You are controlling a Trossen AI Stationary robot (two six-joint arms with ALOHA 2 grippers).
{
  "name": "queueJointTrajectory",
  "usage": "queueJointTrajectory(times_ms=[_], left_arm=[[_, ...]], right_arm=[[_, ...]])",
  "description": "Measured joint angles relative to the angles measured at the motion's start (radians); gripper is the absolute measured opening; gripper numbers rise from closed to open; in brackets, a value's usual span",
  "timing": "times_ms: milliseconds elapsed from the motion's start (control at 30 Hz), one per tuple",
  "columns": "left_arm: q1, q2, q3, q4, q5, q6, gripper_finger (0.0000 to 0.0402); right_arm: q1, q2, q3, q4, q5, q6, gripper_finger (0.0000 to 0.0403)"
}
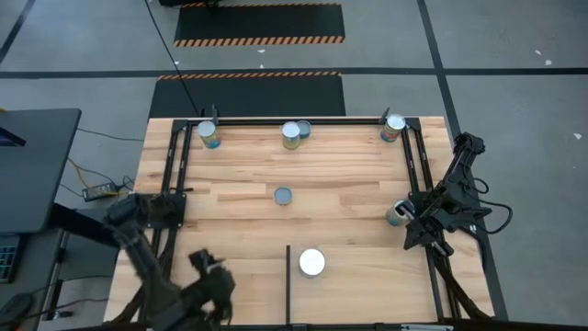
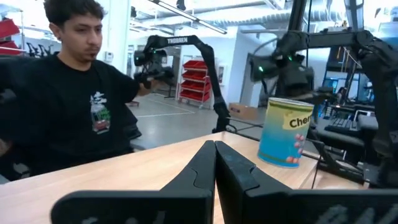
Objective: Pick and place cans onto a shelf
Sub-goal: Put the canned cherries aligned with the other canned cherries on the shelf
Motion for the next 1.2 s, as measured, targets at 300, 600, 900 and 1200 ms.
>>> queueJointTrajectory(times_ms=[300, 600, 900, 1200], left_arm=[[0.167, -0.351, -0.464, 0.011, 0.015, -0.065, 0.0354], [0.435, -0.680, -0.815, 0.280, -0.100, 0.105, 0.0354], [0.602, -0.735, -1.060, 0.938, -0.171, 0.604, 0.0354], [0.676, -0.727, -1.153, 1.179, -0.294, 0.724, 0.0354]], right_arm=[[-0.001, 0.000, 0.000, 0.135, 0.005, -0.077, 0.0016], [-0.003, 0.000, 0.000, 0.315, 0.006, -0.013, 0.0016], [-0.008, -0.001, 0.001, 0.564, 0.029, -0.116, 0.0016], [-0.082, 0.099, 0.052, 0.428, 0.831, -0.020, 0.0016]])
